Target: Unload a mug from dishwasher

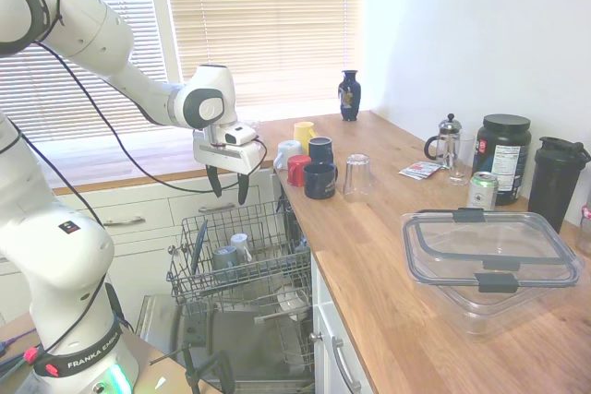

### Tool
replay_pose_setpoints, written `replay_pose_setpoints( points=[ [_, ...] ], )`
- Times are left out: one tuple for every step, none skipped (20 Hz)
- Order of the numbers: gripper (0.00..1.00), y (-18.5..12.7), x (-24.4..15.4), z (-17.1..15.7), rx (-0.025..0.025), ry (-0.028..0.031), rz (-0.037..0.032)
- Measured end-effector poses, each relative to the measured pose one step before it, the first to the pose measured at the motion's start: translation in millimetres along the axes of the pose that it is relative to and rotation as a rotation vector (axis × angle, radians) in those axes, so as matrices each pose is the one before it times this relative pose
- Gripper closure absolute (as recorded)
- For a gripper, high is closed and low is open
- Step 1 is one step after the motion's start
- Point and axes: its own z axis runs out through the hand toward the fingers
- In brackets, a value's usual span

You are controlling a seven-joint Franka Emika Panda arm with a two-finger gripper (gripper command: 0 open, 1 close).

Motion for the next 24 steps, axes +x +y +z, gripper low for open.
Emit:
replay_pose_setpoints(
  points=[
    [0.0,-0.05,0.05,0.44,-0.00055,-0.00054,-0.00003],
    [0.0,0.0,-0.03,0.51,-0.00102,-0.00096,-0.00065],
    [0.0,-0.18,-0.18,0.39,-0.00057,-0.00069,-0.00289],
    [0.0,-0.53,-0.54,0.62,-0.00089,-0.00118,-0.00561],
    [0.0,-1.57,-1.53,0.66,-0.0002,-0.00063,-0.01168],
    [0.0,-2.43,-2.43,0.41,0.00025,-0.00008,-0.01692],
    [0.0,-3.02,-2.97,0.59,-0.00104,0.00093,-0.02087],
    [0.0,-3.96,-3.61,1.44,-0.00299,0.00198,-0.02507],
    [0.0,-4.38,-3.48,2.55,-0.00464,0.00308,-0.02604],
    [0.0,-5.1,-3.69,4.53,-0.00723,0.00192,-0.02763],
    [0.0,-5.53,-3.63,6.54,-0.01055,0.00153,-0.02991],
    [0.0,-6.33,-3.53,8.25,-0.01115,0.00308,-0.02833],
    [0.0,-6.03,-2.98,9.12,-0.01316,0.00494,-0.03056],
    [0.0,-5.73,-2.93,10.06,-0.01435,0.00367,-0.03169],
    [0.0,-5.36,-2.78,10.0,-0.01409,0.00167,-0.02915],
    [0.0,-4.79,-2.59,9.08,-0.01277,0.00148,-0.02626],
    [0.0,-4.19,-2.59,8.28,-0.01118,0.00053,-0.02341],
    [0.0,-3.53,-2.15,7.85,-0.01089,0.00235,-0.02302],
    [0.0,-2.98,-1.6,7.71,-0.00889,0.00238,-0.02037],
    [0.0,-2.16,-1.09,7.48,-0.00947,0.00118,-0.01887],
    [0.0,-1.48,-0.7,8.05,-0.00758,-0.0018,-0.0127],
    [0.0,-1.26,-0.23,8.18,-0.00275,-0.0031,-0.0087],
    [0.0,-0.98,-0.32,8.24,-0.00305,-0.0057,-0.0095],
    [0.0,-0.9,-0.23,9.0,-0.00367,-0.00706,-0.00974]
  ],
)
